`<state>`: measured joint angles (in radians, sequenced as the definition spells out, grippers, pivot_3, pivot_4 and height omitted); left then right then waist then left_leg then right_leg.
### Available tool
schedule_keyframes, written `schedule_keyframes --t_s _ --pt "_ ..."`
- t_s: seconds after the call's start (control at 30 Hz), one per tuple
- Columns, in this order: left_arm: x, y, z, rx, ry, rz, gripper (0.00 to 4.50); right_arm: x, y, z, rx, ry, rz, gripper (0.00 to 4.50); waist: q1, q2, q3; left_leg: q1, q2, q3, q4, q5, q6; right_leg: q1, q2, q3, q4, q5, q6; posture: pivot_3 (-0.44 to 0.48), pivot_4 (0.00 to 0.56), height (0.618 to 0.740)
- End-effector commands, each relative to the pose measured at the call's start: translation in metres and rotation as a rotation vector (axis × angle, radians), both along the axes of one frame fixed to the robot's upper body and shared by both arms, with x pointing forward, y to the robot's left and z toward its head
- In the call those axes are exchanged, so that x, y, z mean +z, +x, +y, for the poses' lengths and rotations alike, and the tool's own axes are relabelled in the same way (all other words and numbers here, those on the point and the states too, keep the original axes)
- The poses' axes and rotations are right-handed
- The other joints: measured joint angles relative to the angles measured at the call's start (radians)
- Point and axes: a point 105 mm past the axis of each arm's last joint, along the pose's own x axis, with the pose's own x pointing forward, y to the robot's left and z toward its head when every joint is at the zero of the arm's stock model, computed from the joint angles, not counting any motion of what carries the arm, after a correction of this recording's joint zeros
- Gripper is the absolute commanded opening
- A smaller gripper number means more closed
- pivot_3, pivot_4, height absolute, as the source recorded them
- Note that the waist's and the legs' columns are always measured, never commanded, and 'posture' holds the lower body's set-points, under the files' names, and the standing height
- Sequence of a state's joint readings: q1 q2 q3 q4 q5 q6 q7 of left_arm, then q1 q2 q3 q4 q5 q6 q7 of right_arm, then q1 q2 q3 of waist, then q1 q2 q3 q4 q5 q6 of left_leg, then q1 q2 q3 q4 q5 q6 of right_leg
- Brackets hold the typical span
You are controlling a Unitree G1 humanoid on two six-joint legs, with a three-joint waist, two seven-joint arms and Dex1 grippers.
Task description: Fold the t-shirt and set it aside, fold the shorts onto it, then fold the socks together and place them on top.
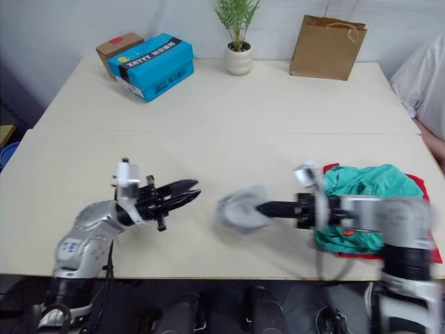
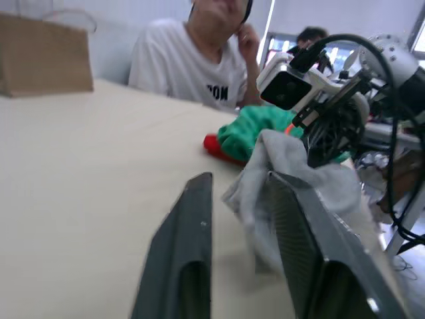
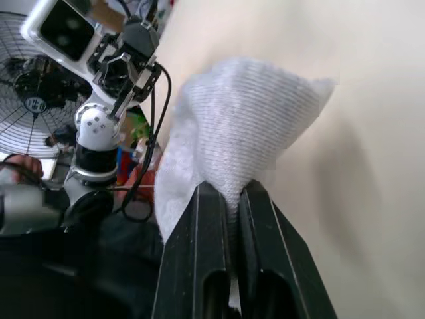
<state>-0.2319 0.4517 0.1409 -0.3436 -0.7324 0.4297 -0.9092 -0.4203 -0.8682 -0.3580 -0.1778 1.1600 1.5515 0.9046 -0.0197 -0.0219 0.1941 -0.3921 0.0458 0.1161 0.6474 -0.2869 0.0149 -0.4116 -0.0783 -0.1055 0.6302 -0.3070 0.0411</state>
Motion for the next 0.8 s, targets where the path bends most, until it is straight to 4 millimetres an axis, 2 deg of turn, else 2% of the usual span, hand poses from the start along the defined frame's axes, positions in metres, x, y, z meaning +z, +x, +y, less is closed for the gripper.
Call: schedule_keyframes --t_s 0.03,0.17,0.23,0.3,0.4,0.57,0.8 --pt "0.014 -0.020 -0.003 -0.057 0.022 -0.025 2.65 0.021 -0.016 -0.028 -0.016 -0.071 -0.039 0.00 -0.003 0.000 0.000 0.001 0.000 0.000 -0.001 0.000 0.000 0.002 0.000 0.000 -0.001 0.000 0.000 0.000 0.150 0.740" --pt "0.001 -0.018 0.000 -0.057 0.110 -0.044 3.93 0.029 -0.013 -0.099 -0.203 -0.346 -0.064 0.00 0.003 0.004 0.002 0.003 -0.001 0.002 0.000 0.001 0.000 0.002 0.001 0.001 -0.002 0.001 0.000 0.000 0.150 0.740" --pt "0.000 -0.017 0.000 -0.053 0.101 -0.043 4.49 0.031 -0.013 -0.120 -0.242 -0.429 -0.061 0.00 0.004 0.004 0.002 0.003 -0.001 0.003 0.001 0.001 0.000 0.002 0.002 0.002 -0.003 0.001 0.000 0.000 0.150 0.740" --pt "0.000 -0.017 -0.003 -0.061 0.084 -0.041 4.49 0.033 -0.010 -0.142 -0.310 -0.445 -0.055 0.00 0.004 0.004 0.002 0.002 0.000 0.004 0.000 0.001 0.000 0.001 0.002 0.002 -0.003 0.001 0.000 0.000 0.150 0.740" --pt "-0.006 -0.022 -0.009 -0.095 0.097 -0.044 4.49 0.024 -0.008 -0.179 -0.388 -0.536 -0.054 0.00 0.012 0.004 0.002 0.002 0.000 0.004 0.000 0.001 0.000 0.001 0.002 0.003 -0.003 0.001 0.000 0.000 0.150 0.740" --pt "-0.005 -0.027 -0.010 -0.119 0.110 -0.007 4.49 0.011 0.004 -0.225 -0.546 -0.630 -0.063 0.00 0.017 0.009 0.005 0.001 0.000 0.007 0.001 0.003 -0.006 -0.002 0.002 0.004 -0.003 0.001 0.000 0.000 0.150 0.740" --pt "-0.003 -0.027 -0.005 -0.090 0.132 -0.012 4.49 -0.005 0.017 -0.245 -0.609 -0.704 -0.063 0.00 0.016 0.010 0.005 0.002 0.000 0.007 0.001 0.005 -0.009 -0.002 0.004 0.004 -0.002 0.002 0.000 0.000 0.150 0.740"
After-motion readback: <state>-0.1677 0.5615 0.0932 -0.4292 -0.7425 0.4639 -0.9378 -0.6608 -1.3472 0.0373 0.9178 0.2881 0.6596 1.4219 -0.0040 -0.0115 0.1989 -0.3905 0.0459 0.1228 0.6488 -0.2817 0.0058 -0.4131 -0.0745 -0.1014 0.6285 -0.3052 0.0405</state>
